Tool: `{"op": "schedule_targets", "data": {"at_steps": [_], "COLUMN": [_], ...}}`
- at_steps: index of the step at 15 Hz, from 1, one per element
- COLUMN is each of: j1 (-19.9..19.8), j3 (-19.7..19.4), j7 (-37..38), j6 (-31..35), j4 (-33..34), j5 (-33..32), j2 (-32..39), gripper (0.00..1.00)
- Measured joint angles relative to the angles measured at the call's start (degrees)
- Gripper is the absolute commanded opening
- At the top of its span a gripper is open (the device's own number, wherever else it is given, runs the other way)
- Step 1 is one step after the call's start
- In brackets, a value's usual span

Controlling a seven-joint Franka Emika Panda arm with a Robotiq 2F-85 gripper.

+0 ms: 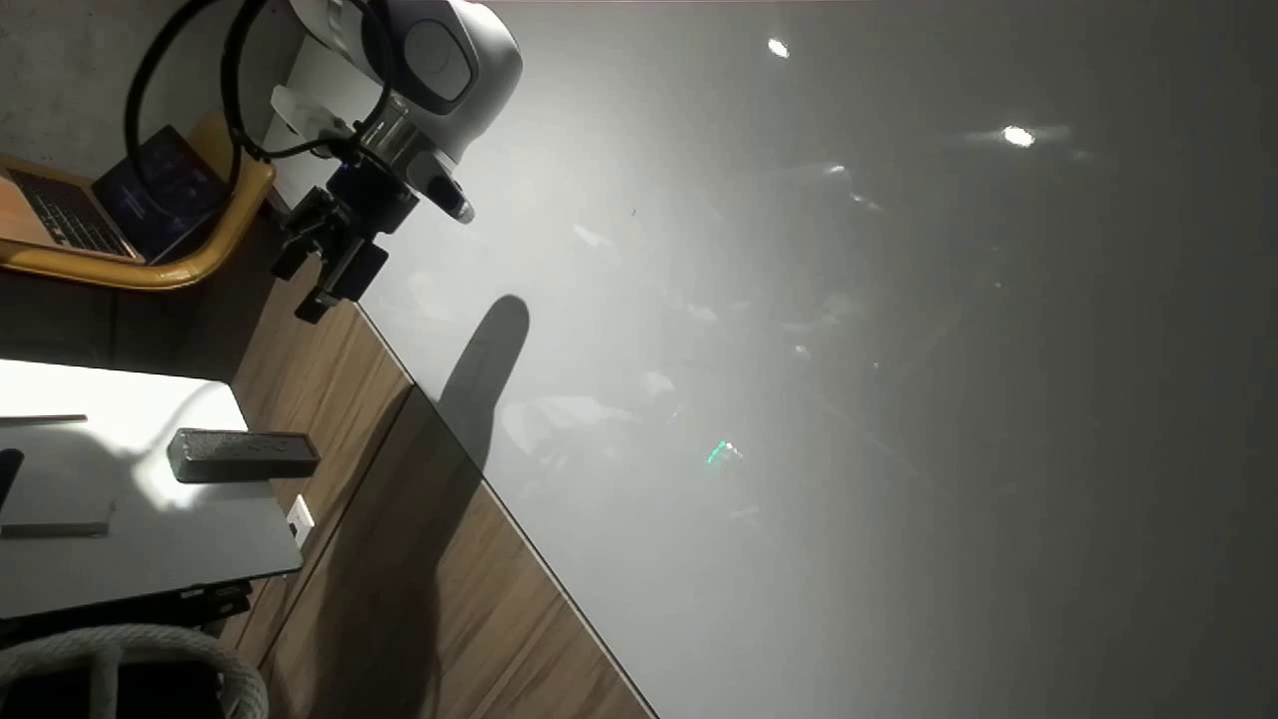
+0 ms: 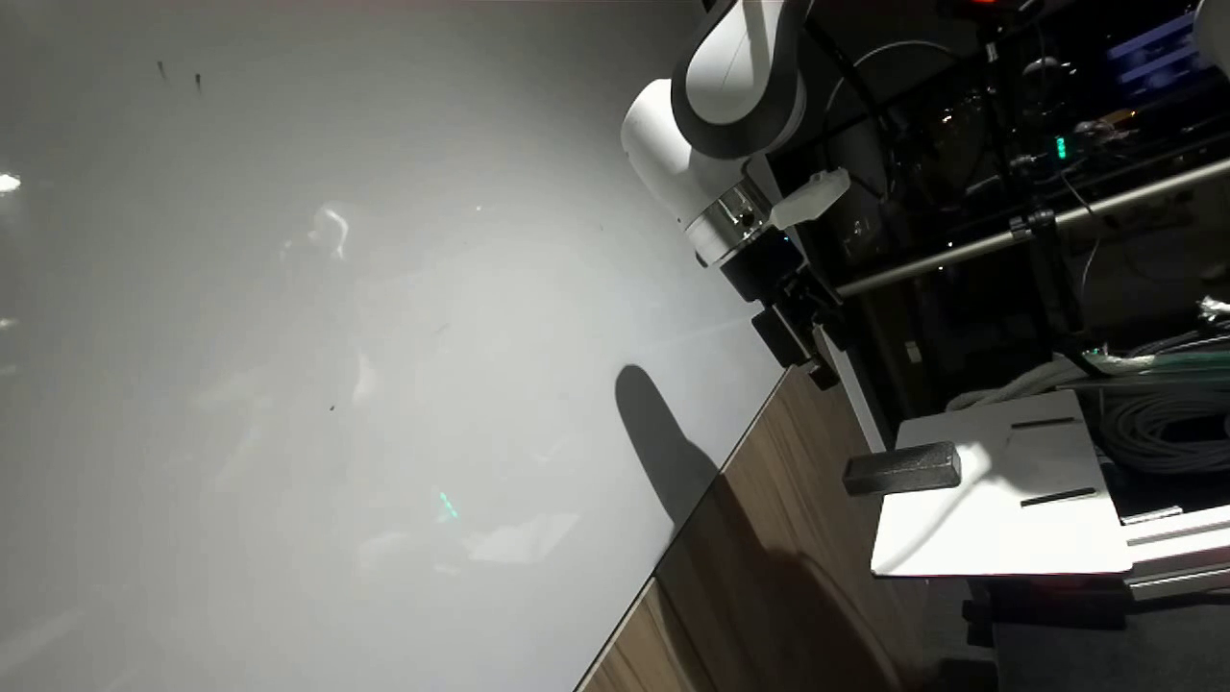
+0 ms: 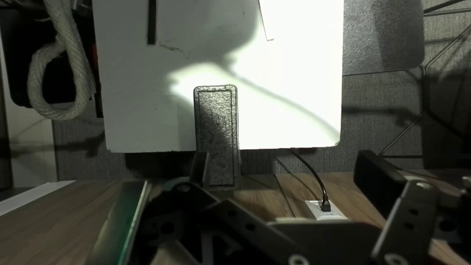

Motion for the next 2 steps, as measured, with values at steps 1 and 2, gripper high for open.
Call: {"op": "schedule_targets", "data": {"at_steps": [1, 2], "j1": [0.0, 0.0], "j3": [0.0, 0.0], "j7": [0.0, 0.0], "j6": [0.0, 0.0], "j4": [0.0, 0.0], "j5": [0.0, 0.0], "j2": [0.0, 0.0], "gripper": [1.00, 1.00]}}
